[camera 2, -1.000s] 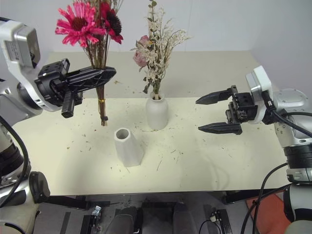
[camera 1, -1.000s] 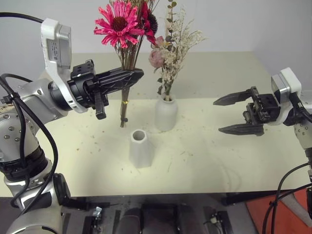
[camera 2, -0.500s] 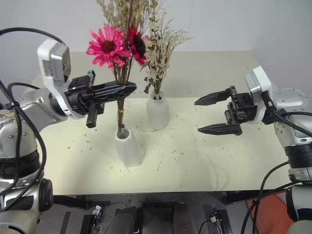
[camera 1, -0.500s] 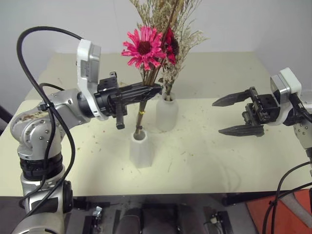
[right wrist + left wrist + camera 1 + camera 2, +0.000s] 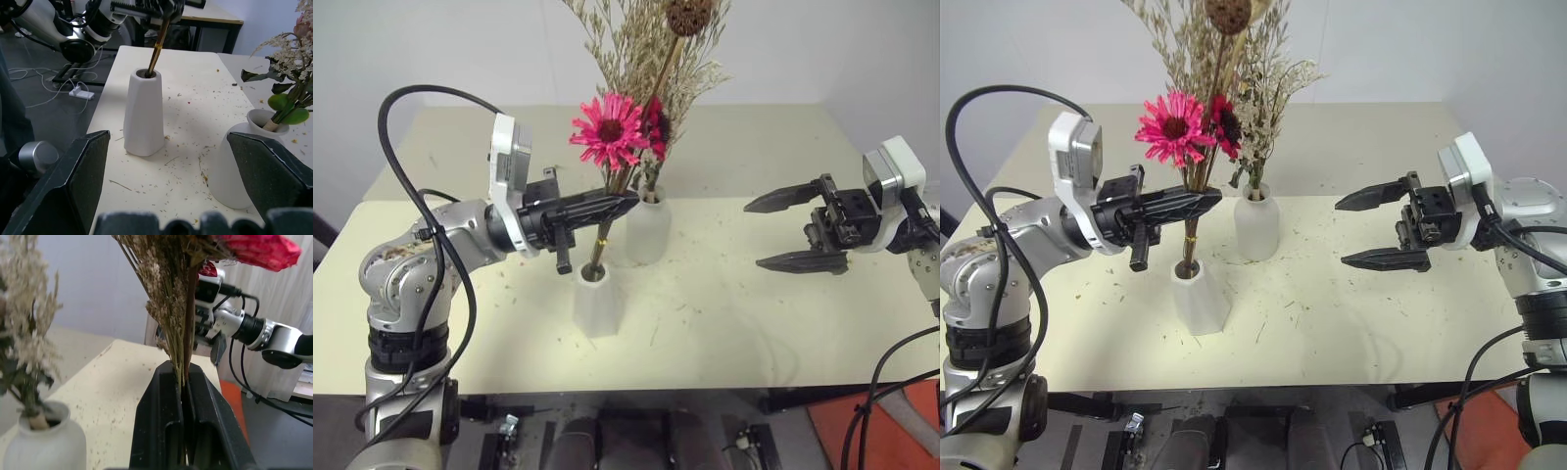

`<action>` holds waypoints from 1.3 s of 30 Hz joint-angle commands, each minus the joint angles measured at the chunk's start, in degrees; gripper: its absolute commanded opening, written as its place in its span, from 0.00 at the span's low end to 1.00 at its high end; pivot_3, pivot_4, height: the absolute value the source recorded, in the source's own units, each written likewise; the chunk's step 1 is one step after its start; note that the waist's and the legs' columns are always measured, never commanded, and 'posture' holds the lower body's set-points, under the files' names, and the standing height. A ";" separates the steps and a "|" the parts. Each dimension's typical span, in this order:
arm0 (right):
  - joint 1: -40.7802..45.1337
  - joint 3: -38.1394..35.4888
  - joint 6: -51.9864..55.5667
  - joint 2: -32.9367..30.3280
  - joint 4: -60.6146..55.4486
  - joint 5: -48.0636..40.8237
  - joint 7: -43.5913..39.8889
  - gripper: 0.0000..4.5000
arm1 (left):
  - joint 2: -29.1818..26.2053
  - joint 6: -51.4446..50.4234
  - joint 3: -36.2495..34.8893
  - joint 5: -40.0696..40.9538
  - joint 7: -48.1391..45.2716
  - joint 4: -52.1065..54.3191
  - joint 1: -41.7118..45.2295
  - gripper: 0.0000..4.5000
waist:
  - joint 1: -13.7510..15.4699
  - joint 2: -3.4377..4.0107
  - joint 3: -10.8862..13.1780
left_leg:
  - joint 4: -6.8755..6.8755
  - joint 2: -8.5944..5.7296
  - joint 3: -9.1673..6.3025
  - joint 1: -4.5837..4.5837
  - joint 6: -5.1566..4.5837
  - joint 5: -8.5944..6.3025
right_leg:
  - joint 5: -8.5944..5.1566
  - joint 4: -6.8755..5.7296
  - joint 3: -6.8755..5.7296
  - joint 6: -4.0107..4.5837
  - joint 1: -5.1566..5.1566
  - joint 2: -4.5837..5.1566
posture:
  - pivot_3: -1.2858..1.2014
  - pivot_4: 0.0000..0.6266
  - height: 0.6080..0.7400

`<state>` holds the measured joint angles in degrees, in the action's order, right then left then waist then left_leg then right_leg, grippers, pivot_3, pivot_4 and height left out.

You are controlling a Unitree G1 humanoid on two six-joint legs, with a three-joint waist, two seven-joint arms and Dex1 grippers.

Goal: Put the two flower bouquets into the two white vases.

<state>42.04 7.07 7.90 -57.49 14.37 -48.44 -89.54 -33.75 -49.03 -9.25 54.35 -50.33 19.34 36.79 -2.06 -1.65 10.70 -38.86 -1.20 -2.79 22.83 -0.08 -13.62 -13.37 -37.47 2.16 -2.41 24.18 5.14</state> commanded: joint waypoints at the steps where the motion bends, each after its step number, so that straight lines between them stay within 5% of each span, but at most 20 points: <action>1: 0.72 -2.88 -0.67 -0.48 -1.02 -0.17 -2.96 1.00 | -0.90 0.17 -0.28 1.31 -0.09 2.31 -1.02 0.00 | 0.00 0.00 0.00 | 0.00 0.00 0.00 0.00 0.00 0.00 | 0.00 0.00 0.00 0.00 0.00 0.00 | 0.52 0.24 1.00; 18: 0.76 -4.03 -0.34 0.27 -0.81 0.79 -2.96 1.00 | -1.40 0.79 1.23 -0.41 0.47 3.05 -7.48 0.00 | -0.06 0.00 0.00 | 0.01 0.01 0.00 -0.01 -0.01 0.00 | 0.00 0.02 0.00 0.00 -0.01 0.00 | 0.52 0.24 1.00; 32: 1.12 -4.36 -0.30 1.06 -0.10 1.51 -2.96 1.00 | -6.87 -1.41 -3.67 3.50 1.87 6.47 -13.12 0.96 | -0.07 0.01 0.00 | 0.01 0.05 0.00 0.00 -0.01 -0.01 | 0.00 0.02 0.01 0.01 0.01 -0.01 | 0.52 0.24 1.00; 39: 0.79 -4.04 -0.76 0.60 0.30 2.04 -2.96 1.00 | -15.22 -3.27 -13.40 7.34 0.07 9.97 -24.04 0.99 | -0.18 0.04 0.02 | 0.04 0.08 0.00 -0.02 -0.01 -0.01 | 0.00 0.04 0.02 0.02 0.01 -0.02 | 0.52 0.24 1.00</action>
<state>42.05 5.14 7.93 -56.13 15.18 -46.20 -89.58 -47.45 -52.16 -19.06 60.14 -49.24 26.73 13.68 -2.24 -1.61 10.72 -38.83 -1.11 -2.79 22.81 -0.10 -13.63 -13.37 -37.43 2.17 -2.39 24.19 5.12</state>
